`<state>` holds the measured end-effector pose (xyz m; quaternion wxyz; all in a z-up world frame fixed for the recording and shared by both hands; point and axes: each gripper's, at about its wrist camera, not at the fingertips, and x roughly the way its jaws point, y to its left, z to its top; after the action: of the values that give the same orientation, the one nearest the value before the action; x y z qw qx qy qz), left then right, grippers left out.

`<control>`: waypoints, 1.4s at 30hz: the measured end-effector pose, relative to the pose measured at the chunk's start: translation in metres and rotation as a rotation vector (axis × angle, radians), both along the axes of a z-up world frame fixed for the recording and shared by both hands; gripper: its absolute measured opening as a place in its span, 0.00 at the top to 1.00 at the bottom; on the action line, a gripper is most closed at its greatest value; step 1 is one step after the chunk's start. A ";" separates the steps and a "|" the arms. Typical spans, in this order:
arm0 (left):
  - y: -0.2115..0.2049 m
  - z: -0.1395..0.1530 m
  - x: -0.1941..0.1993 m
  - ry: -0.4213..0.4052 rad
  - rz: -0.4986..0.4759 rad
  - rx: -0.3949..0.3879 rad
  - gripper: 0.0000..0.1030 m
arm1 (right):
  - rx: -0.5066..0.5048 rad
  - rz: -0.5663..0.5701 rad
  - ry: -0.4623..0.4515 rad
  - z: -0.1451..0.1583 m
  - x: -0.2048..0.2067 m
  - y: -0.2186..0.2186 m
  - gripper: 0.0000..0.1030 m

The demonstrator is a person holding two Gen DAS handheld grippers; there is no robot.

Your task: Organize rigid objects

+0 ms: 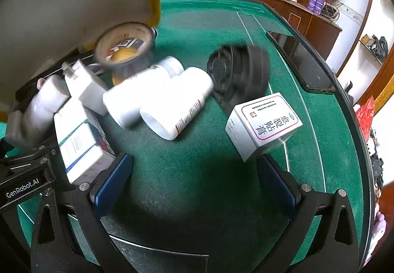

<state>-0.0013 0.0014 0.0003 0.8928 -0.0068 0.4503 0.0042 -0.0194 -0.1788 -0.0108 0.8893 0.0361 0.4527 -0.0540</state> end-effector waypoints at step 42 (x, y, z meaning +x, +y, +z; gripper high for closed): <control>-0.001 -0.001 -0.001 -0.001 -0.002 -0.001 0.00 | -0.005 -0.005 0.001 -0.003 0.002 0.000 0.00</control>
<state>-0.0022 0.0006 -0.0010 0.8931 -0.0068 0.4497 0.0032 -0.0176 -0.1790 -0.0134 0.8891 0.0350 0.4528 -0.0572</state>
